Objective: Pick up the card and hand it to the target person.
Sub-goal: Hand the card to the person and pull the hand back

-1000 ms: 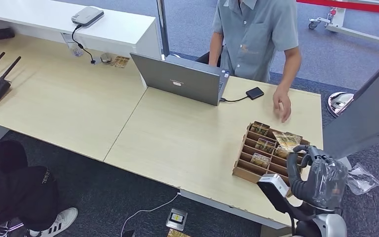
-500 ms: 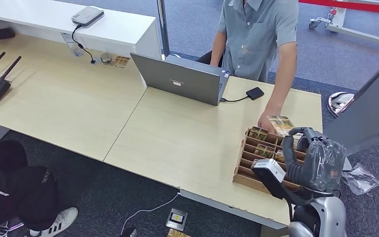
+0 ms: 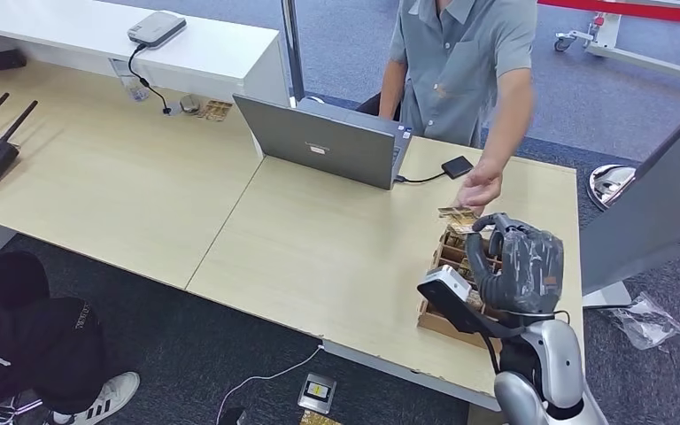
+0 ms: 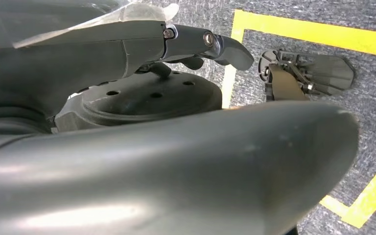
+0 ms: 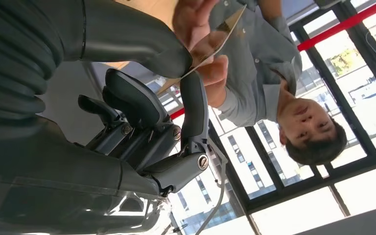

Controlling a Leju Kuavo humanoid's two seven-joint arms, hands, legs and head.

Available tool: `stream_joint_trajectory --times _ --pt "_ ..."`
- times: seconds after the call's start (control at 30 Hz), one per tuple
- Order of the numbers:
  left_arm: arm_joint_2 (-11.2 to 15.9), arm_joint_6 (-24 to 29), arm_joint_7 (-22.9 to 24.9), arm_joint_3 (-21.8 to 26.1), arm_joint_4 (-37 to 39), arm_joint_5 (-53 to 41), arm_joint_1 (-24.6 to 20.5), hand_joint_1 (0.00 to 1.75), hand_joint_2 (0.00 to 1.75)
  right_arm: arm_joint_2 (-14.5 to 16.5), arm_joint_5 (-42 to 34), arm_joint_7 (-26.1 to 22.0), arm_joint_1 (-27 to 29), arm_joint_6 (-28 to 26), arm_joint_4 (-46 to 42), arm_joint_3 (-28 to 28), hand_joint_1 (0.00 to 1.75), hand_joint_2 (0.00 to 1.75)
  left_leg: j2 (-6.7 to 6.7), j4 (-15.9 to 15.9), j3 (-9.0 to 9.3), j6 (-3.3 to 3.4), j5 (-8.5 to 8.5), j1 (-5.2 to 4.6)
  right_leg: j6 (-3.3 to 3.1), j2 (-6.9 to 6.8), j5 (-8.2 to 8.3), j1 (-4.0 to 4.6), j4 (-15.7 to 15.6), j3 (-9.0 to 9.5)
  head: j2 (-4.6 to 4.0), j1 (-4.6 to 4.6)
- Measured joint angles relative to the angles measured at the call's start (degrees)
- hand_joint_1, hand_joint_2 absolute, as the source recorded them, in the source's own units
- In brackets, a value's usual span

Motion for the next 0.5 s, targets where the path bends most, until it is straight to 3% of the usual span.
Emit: stream_joint_trajectory --times 0.3,0.33,0.43,0.47,0.5 --pt "-1.4 4.0 1.5 1.1 -0.4 1.1 0.1 0.0 0.0 1.3 -1.9 -0.1 -2.6 0.4 3.4 4.0 1.75 1.75 -0.01 0.0 -0.01 0.01 -0.01 0.0 0.01 0.0 0.0 0.0 0.0 0.0 0.0 0.0" --pt "-1.7 4.5 1.7 1.2 -0.5 1.2 0.1 0.0 0.0 1.6 -2.2 0.0 -2.9 0.1 3.9 4.2 1.63 1.75 -0.02 0.0 -0.01 0.02 -0.01 -0.01 0.01 -0.02 -0.02 -0.01 0.0 0.0 0.0 0.0" --pt "-2.2 5.7 1.9 1.4 -0.6 1.5 0.1 0.0 0.0 2.1 -2.8 0.2 -3.2 -1.3 4.6 4.5 0.32 1.75 0.01 0.0 0.0 0.02 -0.03 -0.02 0.02 0.02 -0.03 -0.02 0.0 0.0 0.0 0.0" --pt "-2.4 5.9 1.9 1.5 -0.7 1.5 0.1 0.0 0.0 2.0 -2.8 0.3 -3.2 -1.5 4.4 4.6 0.0 1.75 0.01 0.0 0.01 0.01 -0.03 -0.02 0.02 0.01 -0.03 -0.02 0.0 0.01 0.0 0.0" --pt "-2.4 6.1 1.9 1.5 -0.7 1.6 0.1 0.0 0.0 1.9 -2.9 0.6 -3.2 -1.5 4.2 4.6 0.0 1.75 -0.02 0.0 0.02 0.01 -0.03 -0.02 0.01 -0.02 -0.04 -0.02 0.0 0.02 0.0 0.0"
